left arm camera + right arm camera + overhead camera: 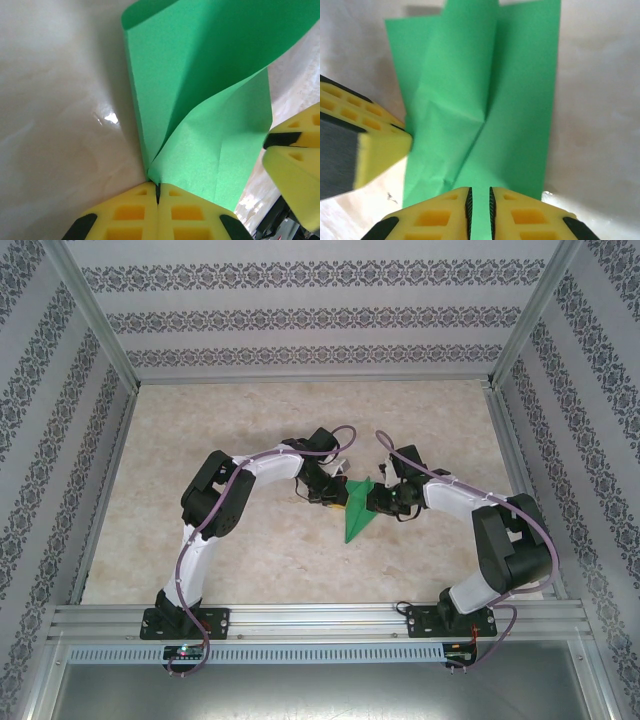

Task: Fold a paper plane with a square sheet of paper (pick it up from the middle)
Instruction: Fourth fold the wing at the center of the table.

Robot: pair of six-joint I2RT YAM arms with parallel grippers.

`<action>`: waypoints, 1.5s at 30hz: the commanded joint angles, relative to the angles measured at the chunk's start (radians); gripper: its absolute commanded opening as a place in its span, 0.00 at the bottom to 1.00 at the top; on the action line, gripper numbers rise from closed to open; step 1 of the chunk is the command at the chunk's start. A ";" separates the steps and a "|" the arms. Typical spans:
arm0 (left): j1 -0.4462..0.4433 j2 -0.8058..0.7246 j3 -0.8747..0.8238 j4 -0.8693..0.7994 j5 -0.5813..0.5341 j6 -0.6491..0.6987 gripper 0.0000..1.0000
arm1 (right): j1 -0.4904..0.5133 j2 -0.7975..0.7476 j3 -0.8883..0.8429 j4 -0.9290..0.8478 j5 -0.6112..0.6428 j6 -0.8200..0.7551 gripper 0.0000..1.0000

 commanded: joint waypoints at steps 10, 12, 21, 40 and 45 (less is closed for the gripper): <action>-0.038 -0.024 0.043 -0.051 0.004 0.029 0.07 | -0.005 0.100 0.003 0.027 0.017 -0.019 0.16; -0.039 -0.026 0.047 -0.057 0.001 0.030 0.07 | -0.005 0.110 -0.009 0.035 0.021 -0.021 0.16; -0.048 -0.018 0.077 -0.085 -0.002 0.040 0.07 | -0.005 0.120 -0.021 0.037 0.025 -0.038 0.14; -0.048 0.045 0.112 -0.145 -0.088 0.068 0.07 | -0.004 0.030 -0.020 0.014 0.010 -0.048 0.14; -0.048 0.056 0.114 -0.141 -0.088 0.073 0.07 | -0.004 0.001 -0.021 0.019 -0.014 -0.041 0.14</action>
